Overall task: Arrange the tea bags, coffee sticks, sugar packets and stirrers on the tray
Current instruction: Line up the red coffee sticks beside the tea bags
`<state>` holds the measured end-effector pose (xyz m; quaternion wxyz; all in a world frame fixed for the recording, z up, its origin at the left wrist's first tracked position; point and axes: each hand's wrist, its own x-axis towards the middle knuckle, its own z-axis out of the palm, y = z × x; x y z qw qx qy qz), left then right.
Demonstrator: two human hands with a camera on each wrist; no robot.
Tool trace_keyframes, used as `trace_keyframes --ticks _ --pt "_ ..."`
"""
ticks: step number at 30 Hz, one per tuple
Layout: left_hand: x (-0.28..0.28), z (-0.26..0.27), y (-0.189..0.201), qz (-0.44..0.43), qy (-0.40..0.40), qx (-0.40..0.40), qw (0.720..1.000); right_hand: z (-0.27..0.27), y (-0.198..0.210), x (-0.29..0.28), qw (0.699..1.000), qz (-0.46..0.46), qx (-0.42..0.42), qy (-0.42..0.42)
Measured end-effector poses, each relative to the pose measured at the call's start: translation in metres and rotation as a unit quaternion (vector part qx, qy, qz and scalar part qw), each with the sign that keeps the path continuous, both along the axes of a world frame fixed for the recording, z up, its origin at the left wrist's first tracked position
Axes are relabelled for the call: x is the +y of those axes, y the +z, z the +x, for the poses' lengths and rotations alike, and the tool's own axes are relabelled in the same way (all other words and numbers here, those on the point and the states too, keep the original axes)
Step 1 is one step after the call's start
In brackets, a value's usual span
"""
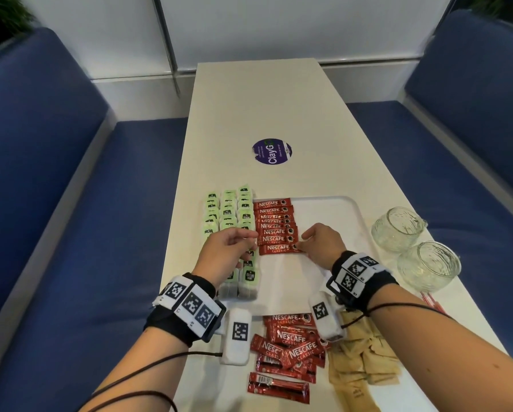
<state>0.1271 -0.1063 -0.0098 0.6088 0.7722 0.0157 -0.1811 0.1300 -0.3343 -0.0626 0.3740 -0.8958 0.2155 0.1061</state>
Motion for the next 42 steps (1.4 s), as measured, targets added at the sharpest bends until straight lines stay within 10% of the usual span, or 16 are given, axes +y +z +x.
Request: trace_keyframes --ticks 20,33,42 --pt "-0.011 -0.065 0.003 0.096 -0.084 -0.055 0.990 -0.088 0.045 0.003 0.984 0.095 -0.066 0.133" --pt "-0.027 -0.124 -0.020 0.431 -0.332 -0.185 0.819 -0.152 0.033 0.013 0.949 -0.098 0.010 0.299" --pt "-0.023 -0.127 -0.027 0.444 -0.312 -0.180 0.820 -0.154 0.029 0.016 0.941 -0.160 -0.018 0.297"
